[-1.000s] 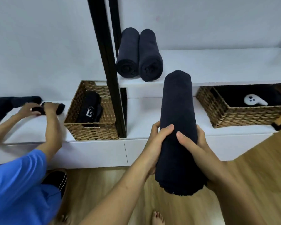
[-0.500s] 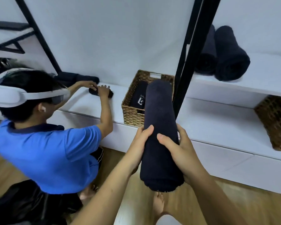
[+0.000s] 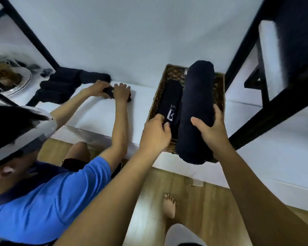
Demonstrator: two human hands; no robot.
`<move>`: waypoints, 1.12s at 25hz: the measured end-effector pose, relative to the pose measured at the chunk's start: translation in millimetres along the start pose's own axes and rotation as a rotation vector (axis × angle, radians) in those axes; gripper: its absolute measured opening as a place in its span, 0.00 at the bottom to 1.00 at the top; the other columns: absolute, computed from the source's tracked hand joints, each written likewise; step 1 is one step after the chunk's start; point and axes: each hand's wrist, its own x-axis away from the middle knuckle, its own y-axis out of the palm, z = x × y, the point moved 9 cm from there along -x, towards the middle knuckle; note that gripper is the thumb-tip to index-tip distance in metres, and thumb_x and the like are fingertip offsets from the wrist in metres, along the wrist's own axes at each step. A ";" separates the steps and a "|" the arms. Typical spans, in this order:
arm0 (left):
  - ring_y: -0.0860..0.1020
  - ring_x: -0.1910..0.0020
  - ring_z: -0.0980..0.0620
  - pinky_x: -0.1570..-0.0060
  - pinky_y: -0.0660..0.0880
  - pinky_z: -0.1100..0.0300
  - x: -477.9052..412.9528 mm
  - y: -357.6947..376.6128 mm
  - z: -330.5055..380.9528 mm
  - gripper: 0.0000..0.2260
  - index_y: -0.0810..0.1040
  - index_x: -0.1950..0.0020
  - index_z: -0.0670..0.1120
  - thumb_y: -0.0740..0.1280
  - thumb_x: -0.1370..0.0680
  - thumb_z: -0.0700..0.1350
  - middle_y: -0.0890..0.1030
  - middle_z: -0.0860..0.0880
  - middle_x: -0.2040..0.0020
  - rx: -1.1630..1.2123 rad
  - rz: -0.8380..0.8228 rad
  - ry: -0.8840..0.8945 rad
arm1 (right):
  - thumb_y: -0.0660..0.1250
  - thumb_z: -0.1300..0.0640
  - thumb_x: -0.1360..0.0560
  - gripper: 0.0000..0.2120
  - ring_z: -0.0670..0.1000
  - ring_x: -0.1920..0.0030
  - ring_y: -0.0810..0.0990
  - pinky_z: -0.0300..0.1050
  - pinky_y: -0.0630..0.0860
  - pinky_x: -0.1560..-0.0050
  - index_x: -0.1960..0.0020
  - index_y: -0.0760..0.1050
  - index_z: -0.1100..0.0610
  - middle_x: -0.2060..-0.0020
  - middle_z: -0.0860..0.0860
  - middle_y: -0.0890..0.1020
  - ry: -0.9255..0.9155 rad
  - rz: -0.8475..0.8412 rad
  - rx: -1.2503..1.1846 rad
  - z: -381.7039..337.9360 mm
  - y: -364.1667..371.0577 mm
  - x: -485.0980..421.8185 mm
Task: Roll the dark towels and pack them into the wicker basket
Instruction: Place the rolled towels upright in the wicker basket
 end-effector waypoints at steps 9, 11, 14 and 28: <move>0.70 0.31 0.39 0.37 0.72 0.52 -132.6 126.9 -82.9 0.30 0.53 0.26 0.31 0.63 0.21 0.41 0.66 0.34 0.29 -0.695 -0.398 -0.267 | 0.72 0.49 0.25 0.38 0.47 0.31 0.68 0.44 0.69 0.35 0.22 0.56 0.42 0.28 0.45 0.66 0.199 0.055 -0.053 68.5 8.1 -113.3; 0.70 0.32 0.39 0.42 0.73 0.52 -136.8 132.7 -85.6 0.29 0.54 0.27 0.35 0.65 0.22 0.41 0.65 0.36 0.30 -0.688 -0.380 -0.263 | 0.73 0.51 0.26 0.39 0.47 0.29 0.67 0.46 0.69 0.33 0.23 0.55 0.40 0.26 0.45 0.65 0.233 0.030 -0.052 89.2 17.5 -120.8; 0.69 0.34 0.40 0.42 0.73 0.52 -146.4 134.2 -83.6 0.29 0.57 0.30 0.40 0.69 0.25 0.43 0.66 0.38 0.31 -0.578 -0.340 -0.266 | 0.74 0.57 0.26 0.44 0.50 0.30 0.68 0.47 0.70 0.33 0.22 0.49 0.39 0.26 0.48 0.66 0.300 -0.078 -0.019 117.3 40.5 -127.5; 0.73 0.42 0.40 0.59 0.74 0.55 -162.7 139.6 -84.6 0.40 0.47 0.26 0.45 0.71 0.27 0.49 0.59 0.37 0.31 -0.785 -0.298 -0.108 | 0.69 0.63 0.24 0.47 0.46 0.30 0.62 0.40 0.63 0.37 0.22 0.41 0.38 0.21 0.48 0.55 0.378 -0.246 0.113 149.2 75.7 -143.4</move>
